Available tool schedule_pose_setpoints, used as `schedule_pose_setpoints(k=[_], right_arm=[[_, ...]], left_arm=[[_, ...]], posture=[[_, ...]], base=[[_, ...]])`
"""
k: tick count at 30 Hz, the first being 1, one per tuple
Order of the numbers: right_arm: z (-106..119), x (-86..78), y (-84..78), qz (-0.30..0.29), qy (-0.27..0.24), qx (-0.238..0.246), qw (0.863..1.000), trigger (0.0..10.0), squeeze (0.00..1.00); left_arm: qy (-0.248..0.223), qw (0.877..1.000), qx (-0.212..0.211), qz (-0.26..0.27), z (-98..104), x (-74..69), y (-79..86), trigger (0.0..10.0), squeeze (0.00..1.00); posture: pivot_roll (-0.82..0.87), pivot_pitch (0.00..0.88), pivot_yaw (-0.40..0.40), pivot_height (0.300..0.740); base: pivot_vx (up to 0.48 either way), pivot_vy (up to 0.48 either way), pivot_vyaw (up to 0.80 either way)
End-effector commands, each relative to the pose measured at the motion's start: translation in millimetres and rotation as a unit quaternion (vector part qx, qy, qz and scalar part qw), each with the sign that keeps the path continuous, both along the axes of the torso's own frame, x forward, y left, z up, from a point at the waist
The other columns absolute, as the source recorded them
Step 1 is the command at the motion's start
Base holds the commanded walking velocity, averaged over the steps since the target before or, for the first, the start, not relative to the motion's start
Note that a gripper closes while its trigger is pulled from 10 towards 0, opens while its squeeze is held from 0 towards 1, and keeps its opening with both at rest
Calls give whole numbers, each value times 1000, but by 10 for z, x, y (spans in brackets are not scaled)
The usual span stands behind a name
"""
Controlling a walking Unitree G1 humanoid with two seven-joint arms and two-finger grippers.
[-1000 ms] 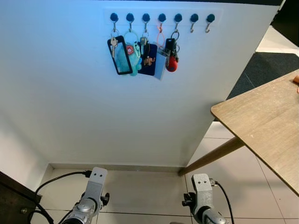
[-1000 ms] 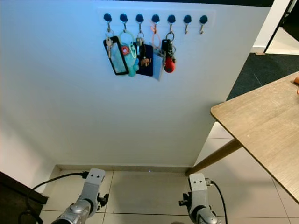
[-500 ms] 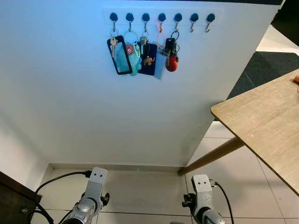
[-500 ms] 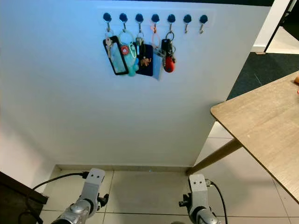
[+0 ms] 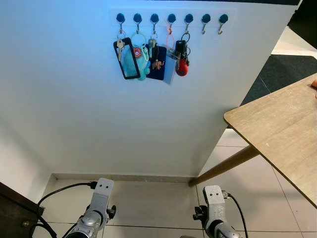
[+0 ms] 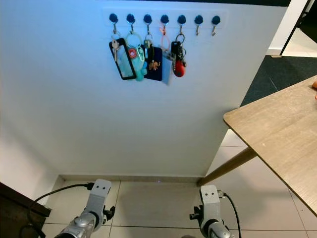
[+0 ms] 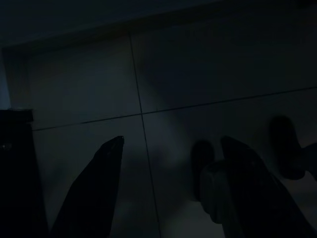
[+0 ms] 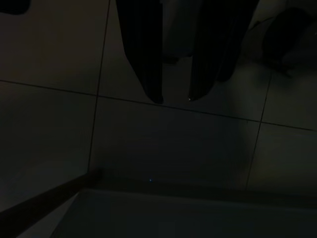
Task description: Hang keys on a hook
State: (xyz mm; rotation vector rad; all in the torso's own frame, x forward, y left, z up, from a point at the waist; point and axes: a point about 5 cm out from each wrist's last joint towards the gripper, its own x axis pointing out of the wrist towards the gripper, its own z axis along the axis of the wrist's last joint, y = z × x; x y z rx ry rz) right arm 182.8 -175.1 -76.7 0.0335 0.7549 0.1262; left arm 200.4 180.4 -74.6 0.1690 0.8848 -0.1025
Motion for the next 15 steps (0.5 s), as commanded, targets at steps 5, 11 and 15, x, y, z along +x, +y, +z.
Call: schedule_pose_setpoints(k=[5,11,15], right_arm=[[-31,-50,-8,-5,13,-1,1000,10000,0],[-40,-72,-4,-5,15,0,1000,10000,0],[-51,-99,-3,-5,17,0,1000,10000,0]], left_arm=[[11,1000,1,-9,-33,-48,-46,10000,0],[9,1000,0,-11,-28,-42,-44,10000,0],[10,1000,0,-12,-36,-59,-41,10000,0]], posture=[[38,61,-25,740],[39,76,-26,740],[39,76,-26,740]], base=[[0,0,0],[0,0,0],[0,0,0]])
